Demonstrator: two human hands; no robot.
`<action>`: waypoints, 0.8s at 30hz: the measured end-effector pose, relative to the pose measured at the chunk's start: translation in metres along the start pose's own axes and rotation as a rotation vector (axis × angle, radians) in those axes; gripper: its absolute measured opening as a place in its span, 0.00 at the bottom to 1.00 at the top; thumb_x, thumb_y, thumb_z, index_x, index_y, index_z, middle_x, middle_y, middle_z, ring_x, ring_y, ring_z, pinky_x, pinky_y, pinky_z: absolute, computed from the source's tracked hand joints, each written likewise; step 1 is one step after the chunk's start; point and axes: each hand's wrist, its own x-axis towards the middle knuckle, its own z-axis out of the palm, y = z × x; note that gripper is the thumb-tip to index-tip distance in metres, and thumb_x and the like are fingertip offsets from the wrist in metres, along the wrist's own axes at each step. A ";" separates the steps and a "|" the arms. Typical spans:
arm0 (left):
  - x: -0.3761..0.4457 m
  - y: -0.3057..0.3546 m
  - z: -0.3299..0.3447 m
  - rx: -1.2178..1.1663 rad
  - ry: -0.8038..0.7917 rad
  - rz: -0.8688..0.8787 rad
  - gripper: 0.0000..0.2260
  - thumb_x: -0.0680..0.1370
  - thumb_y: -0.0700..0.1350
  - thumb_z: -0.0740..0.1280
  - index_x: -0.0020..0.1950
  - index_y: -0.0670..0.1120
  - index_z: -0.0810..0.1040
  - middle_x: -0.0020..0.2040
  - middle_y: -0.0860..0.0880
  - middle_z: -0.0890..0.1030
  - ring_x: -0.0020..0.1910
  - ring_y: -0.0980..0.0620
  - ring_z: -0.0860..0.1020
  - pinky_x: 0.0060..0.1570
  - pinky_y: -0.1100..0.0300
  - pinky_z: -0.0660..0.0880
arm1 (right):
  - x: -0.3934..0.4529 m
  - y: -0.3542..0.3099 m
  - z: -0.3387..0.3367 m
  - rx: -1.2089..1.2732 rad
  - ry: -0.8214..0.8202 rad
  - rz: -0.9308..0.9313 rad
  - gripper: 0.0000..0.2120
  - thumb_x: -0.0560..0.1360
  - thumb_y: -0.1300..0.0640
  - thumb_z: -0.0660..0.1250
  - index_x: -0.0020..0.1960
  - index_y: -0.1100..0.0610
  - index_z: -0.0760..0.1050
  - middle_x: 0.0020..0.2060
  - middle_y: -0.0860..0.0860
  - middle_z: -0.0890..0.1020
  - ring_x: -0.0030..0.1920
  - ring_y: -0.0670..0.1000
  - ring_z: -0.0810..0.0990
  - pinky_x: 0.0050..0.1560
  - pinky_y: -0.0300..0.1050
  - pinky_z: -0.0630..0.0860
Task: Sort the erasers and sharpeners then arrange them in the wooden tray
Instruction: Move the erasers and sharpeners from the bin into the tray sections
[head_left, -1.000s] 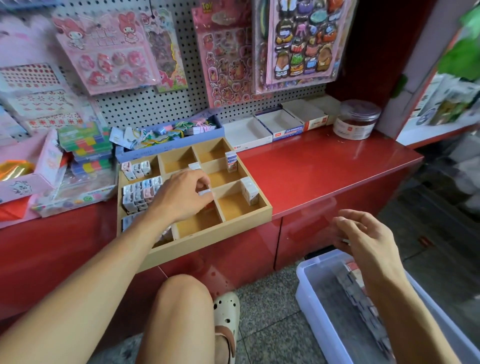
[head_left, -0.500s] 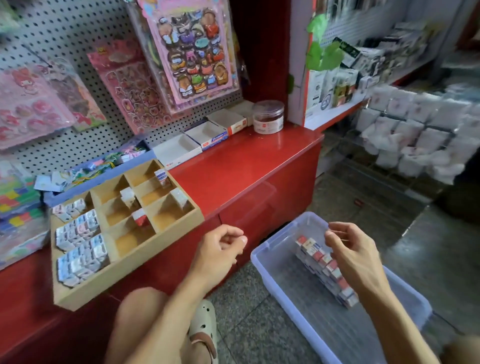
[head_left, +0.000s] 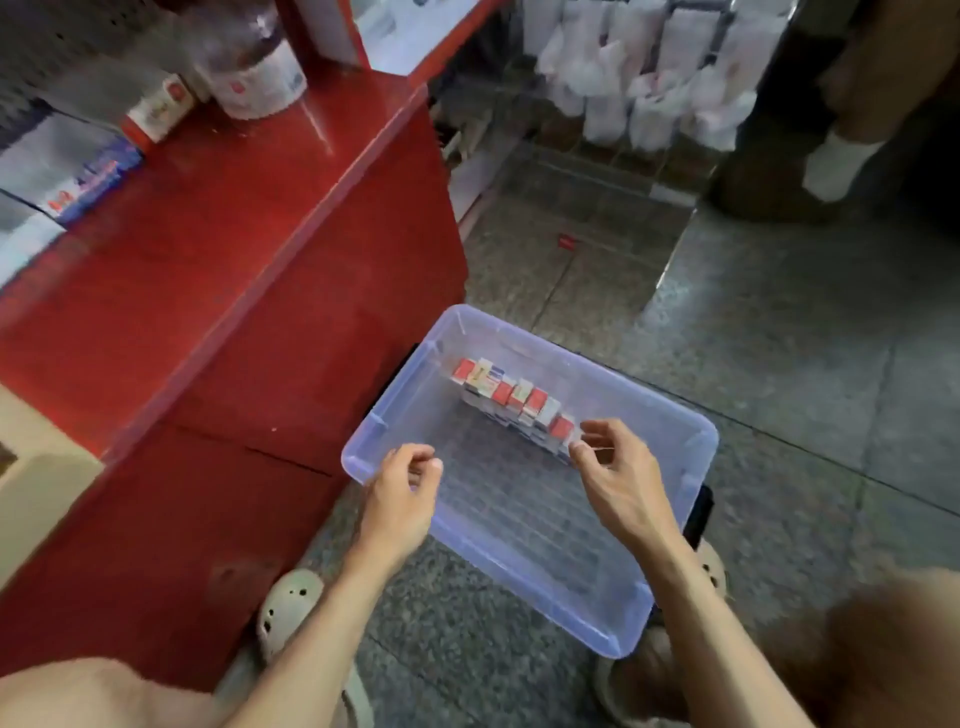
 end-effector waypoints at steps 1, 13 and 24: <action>0.013 -0.006 0.008 0.063 -0.021 0.025 0.08 0.80 0.43 0.65 0.57 0.42 0.78 0.49 0.48 0.78 0.49 0.50 0.79 0.52 0.60 0.74 | 0.008 0.008 0.009 -0.009 0.005 0.030 0.10 0.80 0.55 0.66 0.60 0.55 0.77 0.51 0.49 0.81 0.52 0.49 0.81 0.53 0.44 0.75; 0.064 -0.060 0.048 0.615 -0.083 0.209 0.19 0.77 0.58 0.55 0.57 0.50 0.77 0.53 0.50 0.79 0.50 0.45 0.80 0.42 0.52 0.75 | 0.107 0.088 0.112 -0.016 0.094 0.273 0.25 0.72 0.44 0.66 0.64 0.57 0.74 0.56 0.54 0.80 0.56 0.55 0.79 0.60 0.55 0.76; 0.066 -0.061 0.052 0.586 -0.039 0.186 0.18 0.75 0.58 0.55 0.52 0.50 0.79 0.46 0.52 0.81 0.45 0.47 0.81 0.37 0.53 0.74 | 0.166 0.085 0.155 0.124 0.259 0.564 0.35 0.71 0.38 0.72 0.65 0.63 0.71 0.63 0.62 0.75 0.63 0.63 0.75 0.63 0.55 0.73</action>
